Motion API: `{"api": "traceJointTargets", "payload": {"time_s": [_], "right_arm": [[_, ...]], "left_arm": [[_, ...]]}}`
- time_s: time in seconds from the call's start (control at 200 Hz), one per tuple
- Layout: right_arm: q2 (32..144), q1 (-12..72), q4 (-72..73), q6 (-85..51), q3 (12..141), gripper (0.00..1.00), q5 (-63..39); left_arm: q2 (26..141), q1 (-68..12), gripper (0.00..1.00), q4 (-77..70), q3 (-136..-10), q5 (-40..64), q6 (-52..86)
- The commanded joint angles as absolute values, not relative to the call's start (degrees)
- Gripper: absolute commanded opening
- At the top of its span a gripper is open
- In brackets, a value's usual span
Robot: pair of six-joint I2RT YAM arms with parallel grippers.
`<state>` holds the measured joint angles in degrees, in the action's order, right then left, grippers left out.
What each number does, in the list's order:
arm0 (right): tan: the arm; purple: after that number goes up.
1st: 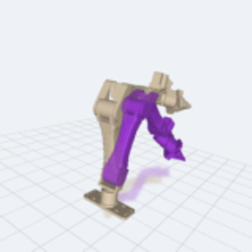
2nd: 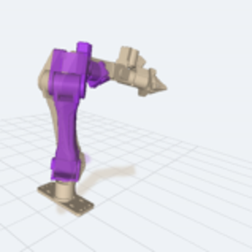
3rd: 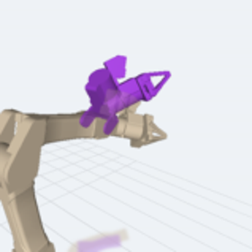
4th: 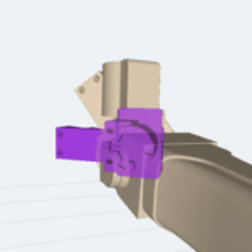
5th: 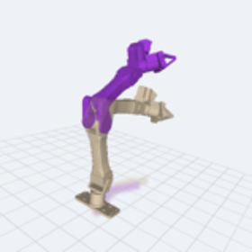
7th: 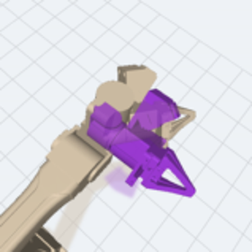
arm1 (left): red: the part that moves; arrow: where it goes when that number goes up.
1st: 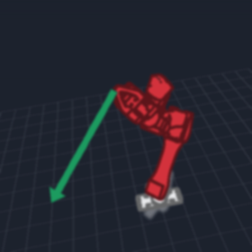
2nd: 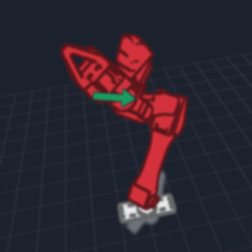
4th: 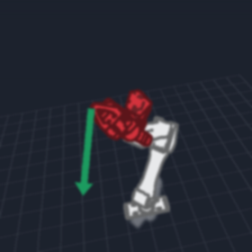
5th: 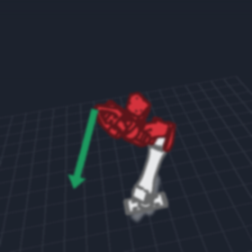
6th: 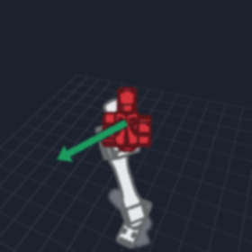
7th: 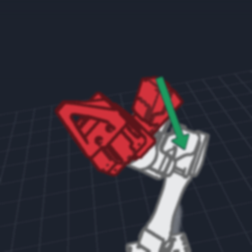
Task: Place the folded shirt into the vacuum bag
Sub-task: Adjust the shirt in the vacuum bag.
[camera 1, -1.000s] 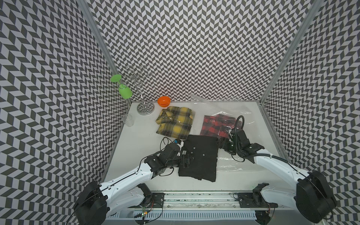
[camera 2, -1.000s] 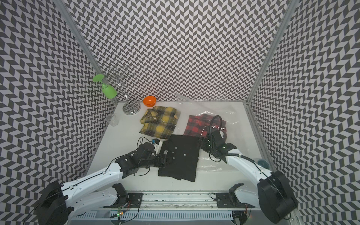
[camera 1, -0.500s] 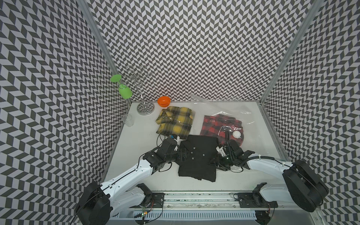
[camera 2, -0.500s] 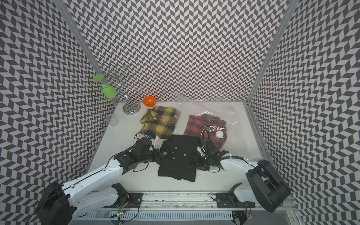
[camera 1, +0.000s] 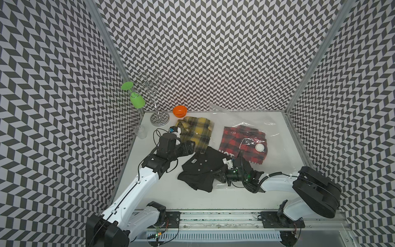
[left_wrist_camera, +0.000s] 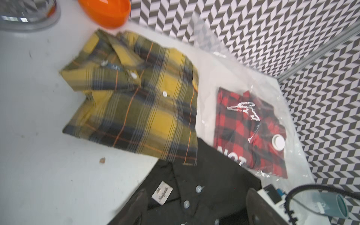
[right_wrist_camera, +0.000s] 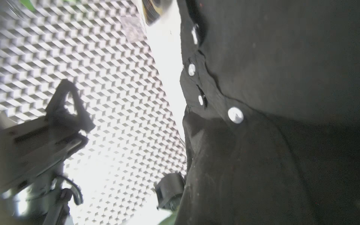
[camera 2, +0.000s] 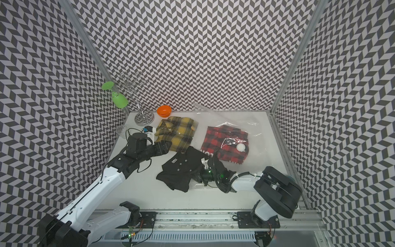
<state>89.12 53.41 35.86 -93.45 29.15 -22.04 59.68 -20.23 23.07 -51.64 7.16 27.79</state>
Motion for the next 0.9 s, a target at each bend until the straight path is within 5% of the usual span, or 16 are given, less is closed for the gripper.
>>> {"api": "traceJointTargets", "payload": {"time_s": [0.0,0.08,0.26,0.576,0.761,0.891], "right_arm": [[93.80,59.44,42.07,-105.89,36.34,0.24,-8.05],[97.92,62.10,35.32,-102.36,43.83,0.40,-11.13],[96.86,61.35,21.20,-90.52,47.41,0.57,-16.99],[84.48,48.48,-6.12,-56.90,48.85,0.60,-21.38],[91.13,39.84,-23.36,-34.68,59.57,0.63,-19.88],[95.18,37.12,-24.55,-34.68,60.89,0.63,-19.88]], "left_arm": [[61.17,-17.00,0.80,25.91,-55.84,7.59,23.55],[60.94,-14.27,0.81,27.00,-56.98,8.11,22.85],[58.37,-10.79,0.81,27.86,-52.88,8.11,25.30],[56.27,-10.46,0.82,27.17,-44.54,7.47,34.96],[49.33,-10.62,0.80,24.41,-37.09,7.78,42.76],[50.65,-14.10,0.78,22.84,-35.08,9.25,43.33]]}}
